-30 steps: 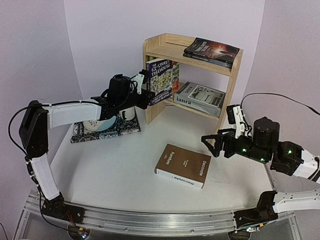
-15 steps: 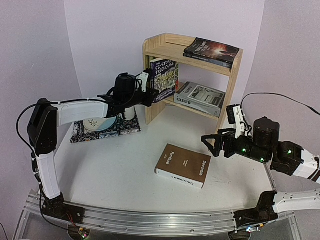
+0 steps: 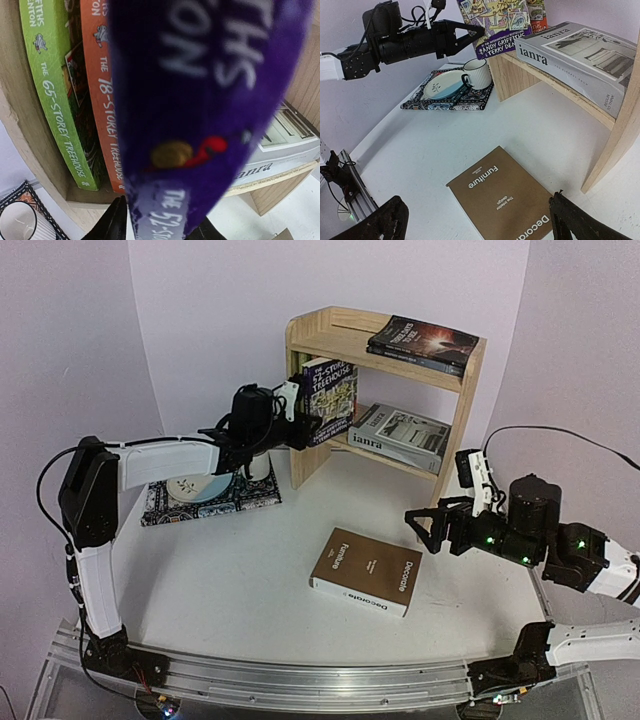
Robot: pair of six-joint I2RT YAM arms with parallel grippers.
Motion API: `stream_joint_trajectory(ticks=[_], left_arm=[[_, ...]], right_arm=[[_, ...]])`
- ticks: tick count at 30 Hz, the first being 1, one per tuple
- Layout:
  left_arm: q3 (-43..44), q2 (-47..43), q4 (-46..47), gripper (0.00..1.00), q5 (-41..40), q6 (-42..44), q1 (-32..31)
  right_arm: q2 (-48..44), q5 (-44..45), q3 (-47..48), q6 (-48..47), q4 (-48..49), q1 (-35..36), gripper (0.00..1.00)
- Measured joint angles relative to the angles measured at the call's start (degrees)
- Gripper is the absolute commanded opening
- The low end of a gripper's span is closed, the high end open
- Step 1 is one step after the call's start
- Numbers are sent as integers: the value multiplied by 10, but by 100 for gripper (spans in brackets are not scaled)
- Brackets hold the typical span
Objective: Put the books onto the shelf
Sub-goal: Place the book on the shelf, then adjust the book on the shelf.
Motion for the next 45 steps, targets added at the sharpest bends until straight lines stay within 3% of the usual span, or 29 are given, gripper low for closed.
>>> stream_joint_trajectory(ticks=[6, 9, 17, 22, 25, 36, 45], left_arm=[[-1, -8, 5, 41, 0, 3, 0], [-4, -17, 7, 35, 0, 3, 0], [-17, -42, 14, 32, 0, 2, 0], [-23, -47, 15, 13, 0, 3, 0], [-23, -47, 16, 6, -1, 3, 0], [-17, -44, 13, 7, -1, 4, 0], [50, 8, 5, 8, -1, 4, 0]], right_arm=[[2, 0, 0, 0, -1, 0, 98], [5, -1, 0, 0, -1, 0, 98], [9, -1, 0, 0, -3, 0, 98], [9, -1, 0, 0, -3, 0, 98], [9, -1, 0, 0, -3, 0, 98], [10, -1, 0, -5, -3, 0, 98], [10, 0, 0, -7, -3, 0, 98]])
